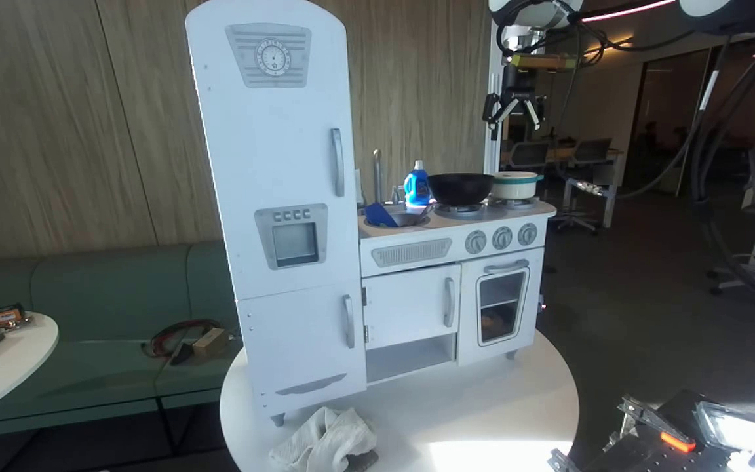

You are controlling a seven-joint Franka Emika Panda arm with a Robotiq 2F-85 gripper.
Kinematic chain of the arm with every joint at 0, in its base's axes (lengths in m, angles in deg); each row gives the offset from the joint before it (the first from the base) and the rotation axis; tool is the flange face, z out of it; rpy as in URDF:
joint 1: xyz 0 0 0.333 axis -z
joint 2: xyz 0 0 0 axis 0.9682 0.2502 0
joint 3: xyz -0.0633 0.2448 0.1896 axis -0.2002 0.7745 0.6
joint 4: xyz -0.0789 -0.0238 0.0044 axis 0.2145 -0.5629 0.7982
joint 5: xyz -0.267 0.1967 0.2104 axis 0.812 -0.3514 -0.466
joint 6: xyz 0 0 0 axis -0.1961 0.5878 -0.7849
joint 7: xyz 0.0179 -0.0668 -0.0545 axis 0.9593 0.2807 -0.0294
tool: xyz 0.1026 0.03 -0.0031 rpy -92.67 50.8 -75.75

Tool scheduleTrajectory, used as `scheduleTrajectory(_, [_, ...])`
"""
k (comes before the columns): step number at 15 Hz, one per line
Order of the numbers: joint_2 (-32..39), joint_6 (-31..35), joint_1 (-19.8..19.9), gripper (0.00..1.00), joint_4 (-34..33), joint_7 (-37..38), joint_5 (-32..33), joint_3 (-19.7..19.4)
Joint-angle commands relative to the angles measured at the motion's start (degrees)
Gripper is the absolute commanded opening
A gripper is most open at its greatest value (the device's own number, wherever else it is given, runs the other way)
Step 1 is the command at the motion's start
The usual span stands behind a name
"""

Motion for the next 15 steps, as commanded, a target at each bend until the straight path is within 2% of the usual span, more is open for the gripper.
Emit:
scheduleTrajectory(1, [1.8,-1.2,3.2,1.00,-1.6,-4.0,-1.1,-1.7])
scheduleTrajectory(4, [3.5,-0.7,6.2,1.00,-1.5,-8.9,-2.3,-2.3])
scheduleTrajectory(6, [5.0,0.1,8.4,1.00,-1.6,-15.0,-4.2,-1.9])
scheduleTrajectory(11, [8.2,2.6,10.9,1.00,-2.6,-25.1,-4.7,-1.8])
scheduleTrajectory(15, [10.6,3.1,12.7,1.00,-5.2,-29.3,-5.6,-0.6])
